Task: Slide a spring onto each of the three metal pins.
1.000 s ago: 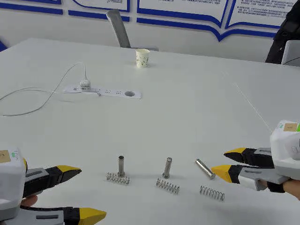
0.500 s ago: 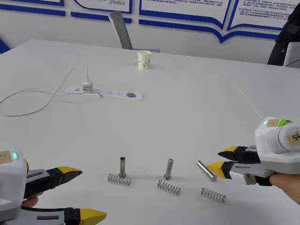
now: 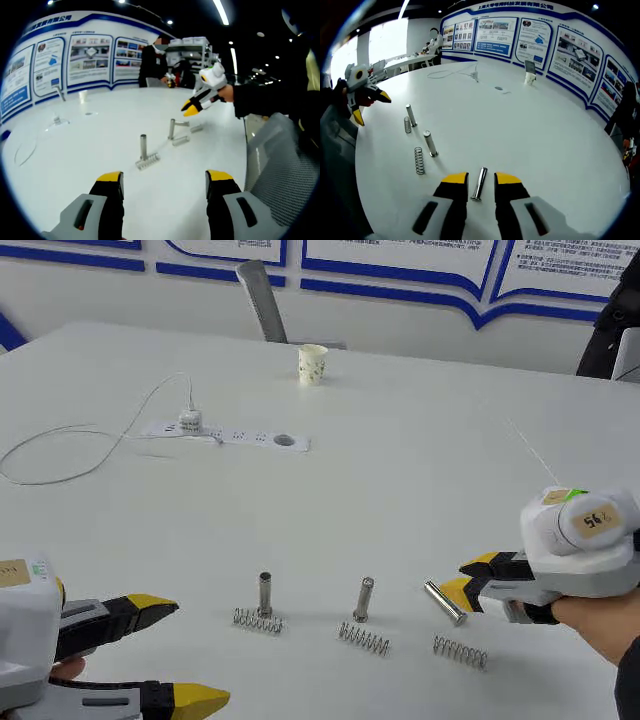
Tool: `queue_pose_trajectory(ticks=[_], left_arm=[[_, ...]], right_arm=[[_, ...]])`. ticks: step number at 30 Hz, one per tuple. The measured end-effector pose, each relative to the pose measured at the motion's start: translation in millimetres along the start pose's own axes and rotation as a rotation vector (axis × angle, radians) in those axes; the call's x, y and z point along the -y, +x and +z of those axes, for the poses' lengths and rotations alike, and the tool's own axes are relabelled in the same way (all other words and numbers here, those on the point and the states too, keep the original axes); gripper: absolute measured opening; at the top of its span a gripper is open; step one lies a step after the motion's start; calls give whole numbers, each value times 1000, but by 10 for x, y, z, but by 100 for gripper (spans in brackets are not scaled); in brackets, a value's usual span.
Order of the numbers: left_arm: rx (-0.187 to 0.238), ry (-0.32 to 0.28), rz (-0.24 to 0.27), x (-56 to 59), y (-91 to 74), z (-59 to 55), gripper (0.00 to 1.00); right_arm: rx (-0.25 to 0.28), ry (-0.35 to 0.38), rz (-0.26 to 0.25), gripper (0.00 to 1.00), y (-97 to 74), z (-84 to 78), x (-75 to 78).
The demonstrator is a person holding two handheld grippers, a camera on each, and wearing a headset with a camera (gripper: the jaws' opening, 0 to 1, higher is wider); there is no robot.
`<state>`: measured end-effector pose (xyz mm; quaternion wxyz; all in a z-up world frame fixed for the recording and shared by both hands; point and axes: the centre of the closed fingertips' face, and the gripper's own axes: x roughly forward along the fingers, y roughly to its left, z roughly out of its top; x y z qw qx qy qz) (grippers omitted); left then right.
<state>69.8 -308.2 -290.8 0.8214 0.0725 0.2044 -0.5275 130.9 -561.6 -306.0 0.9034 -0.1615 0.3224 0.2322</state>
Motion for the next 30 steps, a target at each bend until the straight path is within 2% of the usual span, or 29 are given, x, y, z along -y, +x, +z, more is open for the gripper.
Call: queue_pose_trajectory(ticks=[30], left_arm=[[-4,-2,3,1,-4,-15,67]], right_arm=[[-88,16,8,15,295,-91,19]])
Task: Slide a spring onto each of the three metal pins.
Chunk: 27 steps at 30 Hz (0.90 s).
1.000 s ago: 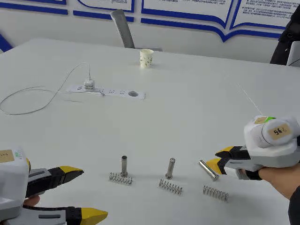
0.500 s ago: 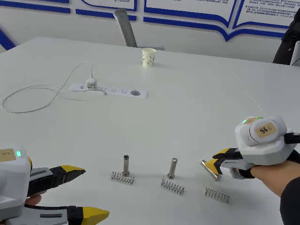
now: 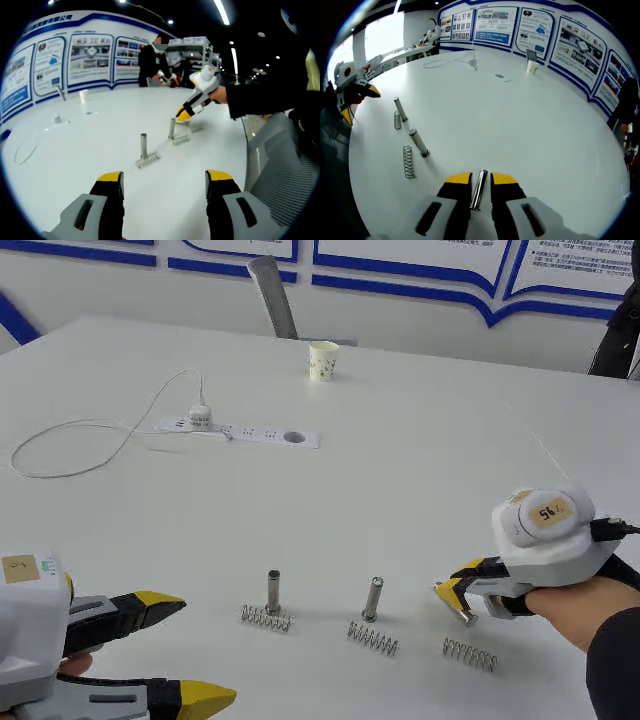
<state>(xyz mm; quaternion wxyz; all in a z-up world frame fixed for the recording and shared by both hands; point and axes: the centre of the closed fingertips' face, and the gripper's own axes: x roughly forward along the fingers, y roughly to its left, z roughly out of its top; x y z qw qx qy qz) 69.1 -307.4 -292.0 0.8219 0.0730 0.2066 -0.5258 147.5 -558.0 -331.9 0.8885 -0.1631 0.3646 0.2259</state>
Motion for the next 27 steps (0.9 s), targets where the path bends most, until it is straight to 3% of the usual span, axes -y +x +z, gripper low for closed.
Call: queue_pose_trajectory(ticks=[27], left_arm=[[-9,-11,4,-19,8,-35,67]], right_arm=[[-63,25,11,12,161,-72,45]])
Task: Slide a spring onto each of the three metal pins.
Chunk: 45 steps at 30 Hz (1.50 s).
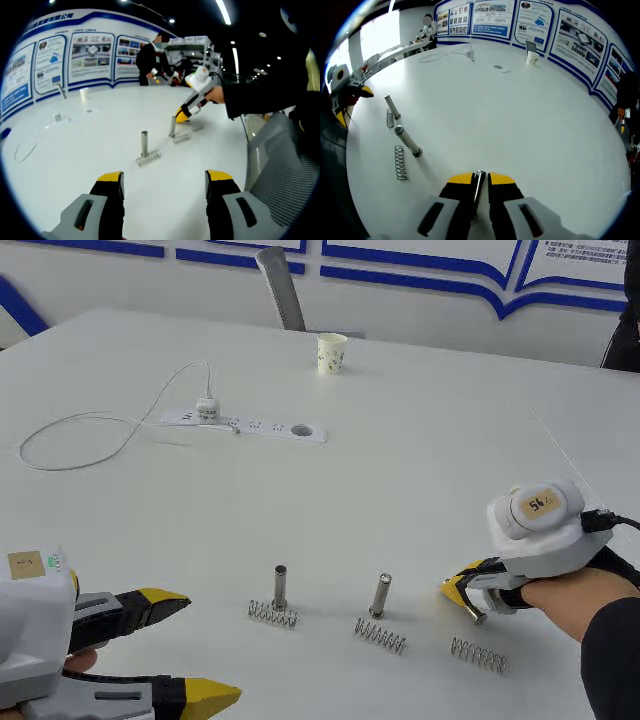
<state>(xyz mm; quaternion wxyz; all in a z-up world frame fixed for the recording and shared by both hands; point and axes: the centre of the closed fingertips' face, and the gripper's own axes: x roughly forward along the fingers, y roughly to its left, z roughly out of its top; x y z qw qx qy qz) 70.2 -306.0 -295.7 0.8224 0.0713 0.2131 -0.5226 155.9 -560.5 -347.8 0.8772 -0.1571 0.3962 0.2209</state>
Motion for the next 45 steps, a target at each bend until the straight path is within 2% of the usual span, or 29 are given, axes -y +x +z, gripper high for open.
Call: queue_pose_trajectory(ticks=[12,25,38,45], left_arm=[[3,-3,4,-5,-4,2,67],[6,-7,2,1,0,5,66],[7,-9,2,3,0,6,66],[7,-7,3,2,3,10,65]], right_arm=[[-37,19,8,11,19,-23,16],[-70,97,31,9,31,-45,24],[-172,90,26,9,49,-47,12],[-162,97,24,9,33,-63,13]])
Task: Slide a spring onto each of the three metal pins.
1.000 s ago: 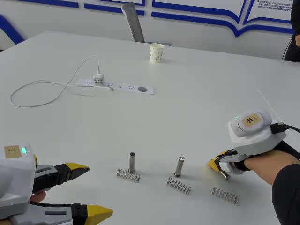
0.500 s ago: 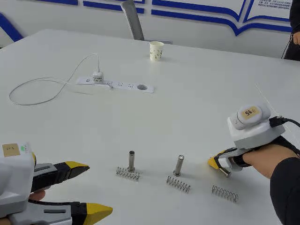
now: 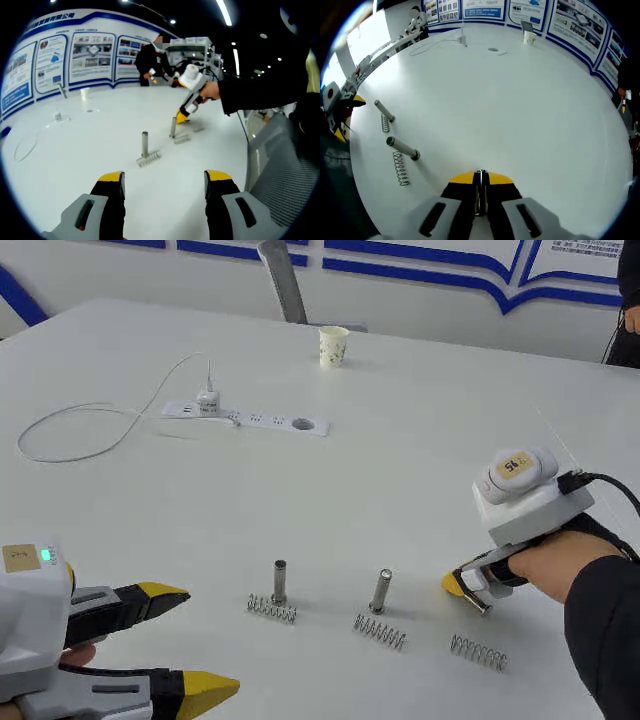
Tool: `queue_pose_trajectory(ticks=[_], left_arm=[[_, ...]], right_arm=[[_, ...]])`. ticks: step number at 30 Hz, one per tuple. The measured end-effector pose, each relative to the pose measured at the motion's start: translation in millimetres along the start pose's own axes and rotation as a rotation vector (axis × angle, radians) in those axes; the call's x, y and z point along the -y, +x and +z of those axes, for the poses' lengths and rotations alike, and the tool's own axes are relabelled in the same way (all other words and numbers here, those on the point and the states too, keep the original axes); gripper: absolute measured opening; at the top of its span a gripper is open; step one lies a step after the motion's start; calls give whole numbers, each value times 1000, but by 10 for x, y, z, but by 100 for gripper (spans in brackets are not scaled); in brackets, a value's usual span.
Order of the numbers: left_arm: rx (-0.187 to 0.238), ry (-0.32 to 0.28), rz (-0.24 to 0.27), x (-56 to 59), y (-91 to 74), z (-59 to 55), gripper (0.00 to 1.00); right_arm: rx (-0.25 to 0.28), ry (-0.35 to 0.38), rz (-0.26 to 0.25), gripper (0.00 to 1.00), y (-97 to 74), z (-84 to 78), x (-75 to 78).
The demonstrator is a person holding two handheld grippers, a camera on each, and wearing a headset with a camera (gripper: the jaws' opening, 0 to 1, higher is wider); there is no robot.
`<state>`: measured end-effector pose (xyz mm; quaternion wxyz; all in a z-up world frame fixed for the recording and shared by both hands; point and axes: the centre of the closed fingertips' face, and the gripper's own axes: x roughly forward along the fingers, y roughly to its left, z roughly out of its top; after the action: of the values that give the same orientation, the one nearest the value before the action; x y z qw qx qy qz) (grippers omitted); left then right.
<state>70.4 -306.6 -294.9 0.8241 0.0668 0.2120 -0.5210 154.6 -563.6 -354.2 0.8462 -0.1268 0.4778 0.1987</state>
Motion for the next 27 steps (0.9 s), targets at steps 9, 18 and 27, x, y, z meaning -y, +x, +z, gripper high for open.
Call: queue_pose_trajectory(ticks=[9,18,27], left_arm=[[7,7,7,-6,-17,33,65],[11,5,10,-23,-17,32,65],[6,7,8,-21,-15,27,65]], right_arm=[[61,46,-15,8,-8,9,11],[89,51,-31,8,-97,37,2],[117,45,-38,9,-193,87,-36]])
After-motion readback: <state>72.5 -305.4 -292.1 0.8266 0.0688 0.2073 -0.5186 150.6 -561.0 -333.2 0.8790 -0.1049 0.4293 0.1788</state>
